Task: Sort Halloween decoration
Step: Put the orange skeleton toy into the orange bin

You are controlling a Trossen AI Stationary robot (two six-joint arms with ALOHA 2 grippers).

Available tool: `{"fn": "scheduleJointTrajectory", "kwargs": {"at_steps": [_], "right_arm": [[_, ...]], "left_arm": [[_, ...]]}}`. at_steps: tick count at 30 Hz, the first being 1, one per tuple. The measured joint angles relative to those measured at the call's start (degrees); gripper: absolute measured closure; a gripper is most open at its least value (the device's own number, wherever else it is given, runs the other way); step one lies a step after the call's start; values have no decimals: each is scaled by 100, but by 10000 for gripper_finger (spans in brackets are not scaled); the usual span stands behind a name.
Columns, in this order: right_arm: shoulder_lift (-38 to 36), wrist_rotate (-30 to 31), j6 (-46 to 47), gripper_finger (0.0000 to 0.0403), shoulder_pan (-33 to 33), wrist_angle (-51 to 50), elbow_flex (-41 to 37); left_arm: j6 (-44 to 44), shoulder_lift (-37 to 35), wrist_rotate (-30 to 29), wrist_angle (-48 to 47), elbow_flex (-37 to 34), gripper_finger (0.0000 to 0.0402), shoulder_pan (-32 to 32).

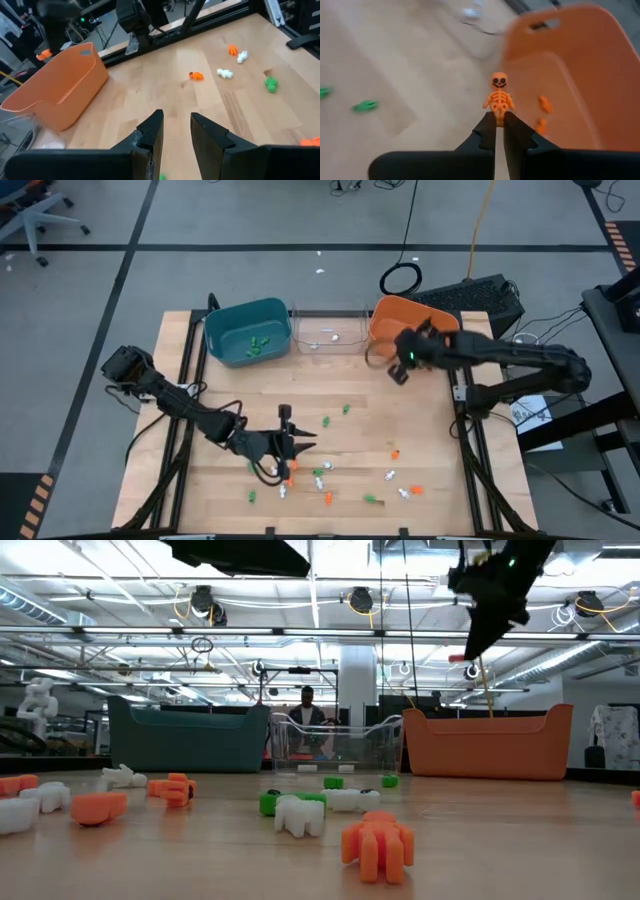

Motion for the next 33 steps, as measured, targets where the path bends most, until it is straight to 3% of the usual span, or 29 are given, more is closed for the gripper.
{"fn": "scheduleJointTrajectory", "kwargs": {"at_steps": [7, 15, 24, 33], "right_arm": [[562, -601, -632, 403, -1644, 152, -2], [1490, -786, -1028, 403, -2779, 292, -2], [2252, -756, -997, 391, -3158, 564, -2], [1988, -447, -639, 314, -3059, 628, 7]], "left_arm": [[1, 0, -2, -59, 0, 304, -7], [0, 0, -4, -97, 0, 304, -7], [-194, 0, -1, -282, 0, 304, -7], [-297, 0, 0, -346, 0, 304, -7]]}}
